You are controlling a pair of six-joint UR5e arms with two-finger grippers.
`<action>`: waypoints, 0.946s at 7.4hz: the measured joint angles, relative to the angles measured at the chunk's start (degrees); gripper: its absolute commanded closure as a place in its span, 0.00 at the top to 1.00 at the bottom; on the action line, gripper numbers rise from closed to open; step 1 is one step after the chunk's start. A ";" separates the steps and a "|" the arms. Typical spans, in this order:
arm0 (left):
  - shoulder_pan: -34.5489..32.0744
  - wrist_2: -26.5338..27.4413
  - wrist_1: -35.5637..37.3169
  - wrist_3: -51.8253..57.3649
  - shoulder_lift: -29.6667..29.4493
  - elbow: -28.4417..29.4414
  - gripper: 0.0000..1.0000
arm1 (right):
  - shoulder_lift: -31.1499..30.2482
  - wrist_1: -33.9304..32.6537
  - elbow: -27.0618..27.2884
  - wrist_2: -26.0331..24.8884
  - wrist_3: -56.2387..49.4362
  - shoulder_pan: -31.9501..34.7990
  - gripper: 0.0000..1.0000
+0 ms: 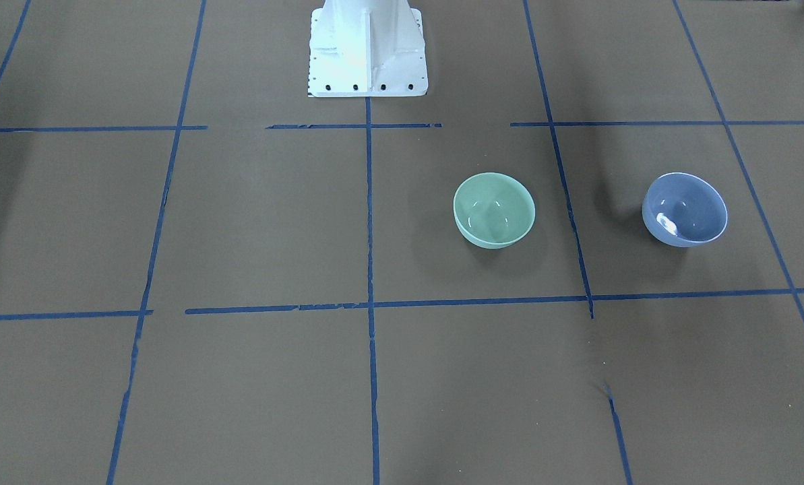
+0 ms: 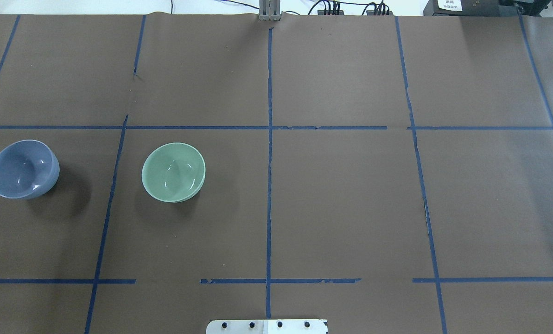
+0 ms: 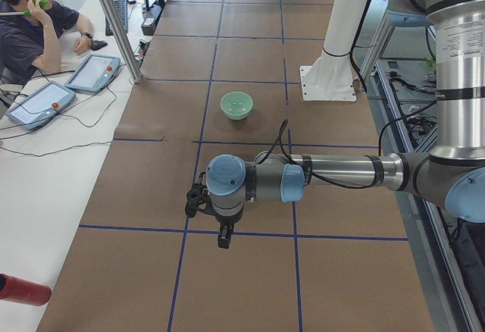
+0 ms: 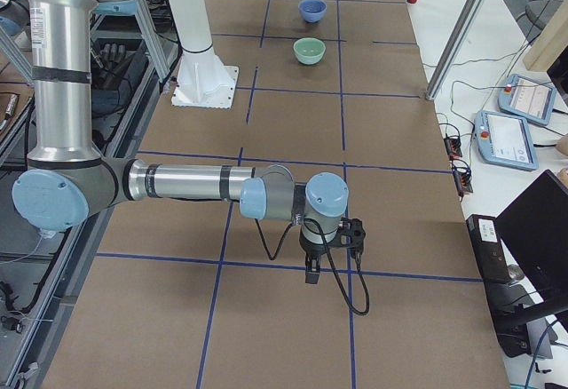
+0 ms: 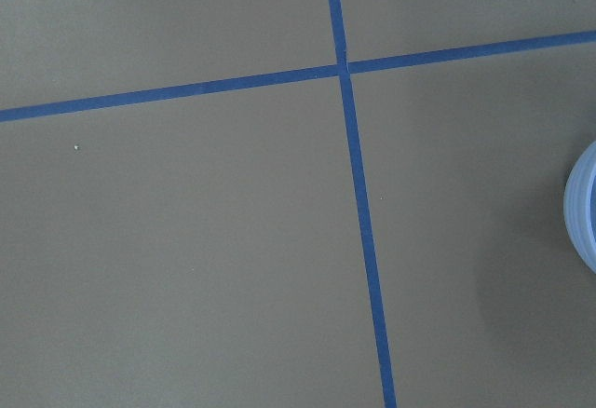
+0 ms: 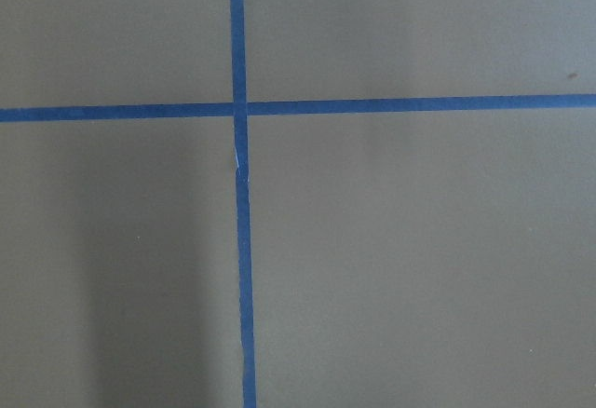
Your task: Stack blue bowl on green bowl
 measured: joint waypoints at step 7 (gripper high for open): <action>0.34 -0.14 -0.43 -1.14 -1.24 0.42 1.00 | 0.00 0.00 0.00 0.00 -0.01 0.04 1.00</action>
